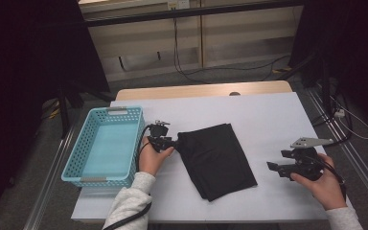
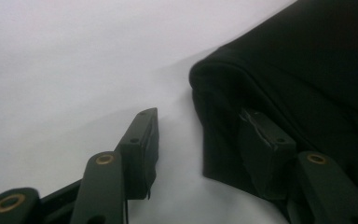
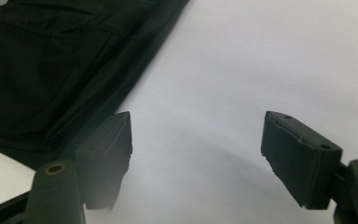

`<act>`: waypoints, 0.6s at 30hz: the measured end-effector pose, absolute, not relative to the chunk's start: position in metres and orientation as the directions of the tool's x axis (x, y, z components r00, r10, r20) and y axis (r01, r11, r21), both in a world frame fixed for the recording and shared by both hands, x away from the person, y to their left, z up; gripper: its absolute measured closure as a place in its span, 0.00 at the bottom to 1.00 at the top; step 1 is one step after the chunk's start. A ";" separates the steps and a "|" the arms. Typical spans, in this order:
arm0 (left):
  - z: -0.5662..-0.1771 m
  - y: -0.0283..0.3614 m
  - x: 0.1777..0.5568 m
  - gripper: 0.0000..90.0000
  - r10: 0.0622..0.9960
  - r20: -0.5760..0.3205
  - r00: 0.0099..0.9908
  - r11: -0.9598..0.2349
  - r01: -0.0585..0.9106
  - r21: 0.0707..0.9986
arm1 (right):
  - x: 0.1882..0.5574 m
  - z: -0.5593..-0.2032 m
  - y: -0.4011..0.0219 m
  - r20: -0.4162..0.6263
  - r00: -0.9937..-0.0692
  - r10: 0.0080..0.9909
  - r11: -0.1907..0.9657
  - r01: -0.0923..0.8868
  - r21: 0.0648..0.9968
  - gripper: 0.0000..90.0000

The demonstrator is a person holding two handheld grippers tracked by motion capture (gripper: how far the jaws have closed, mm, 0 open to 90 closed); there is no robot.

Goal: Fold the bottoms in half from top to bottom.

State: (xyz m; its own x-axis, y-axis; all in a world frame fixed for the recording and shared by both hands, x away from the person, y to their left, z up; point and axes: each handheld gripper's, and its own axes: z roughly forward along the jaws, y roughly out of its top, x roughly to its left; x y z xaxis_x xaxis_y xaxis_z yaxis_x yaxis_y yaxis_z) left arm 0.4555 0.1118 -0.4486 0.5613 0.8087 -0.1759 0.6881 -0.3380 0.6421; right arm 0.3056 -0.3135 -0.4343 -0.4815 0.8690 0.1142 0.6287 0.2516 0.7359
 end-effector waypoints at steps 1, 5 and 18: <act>-0.448 0.111 0.455 0.54 0.806 -0.178 0.565 -0.342 0.689 0.640 | 0.306 -0.434 -0.313 0.114 -0.483 0.868 0.253 0.628 0.736 0.27; -0.448 0.108 0.451 0.54 0.803 -0.167 0.572 -0.356 0.684 0.637 | 0.306 -0.434 -0.313 0.114 -0.484 0.868 0.253 0.627 0.737 0.27; -0.448 0.111 0.459 0.92 0.811 -0.260 0.525 -0.295 0.749 0.593 | 0.306 -0.434 -0.309 0.110 -0.491 0.864 0.262 0.625 0.735 0.27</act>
State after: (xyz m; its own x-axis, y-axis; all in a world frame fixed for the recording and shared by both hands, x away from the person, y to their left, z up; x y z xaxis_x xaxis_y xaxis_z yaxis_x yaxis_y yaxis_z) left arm 0.4594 0.1107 -0.4477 0.5247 0.8107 -0.2596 0.7490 -0.2948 0.5933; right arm 0.3055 -0.3087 -0.4341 -0.4913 0.8641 0.1096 0.6251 0.2622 0.7352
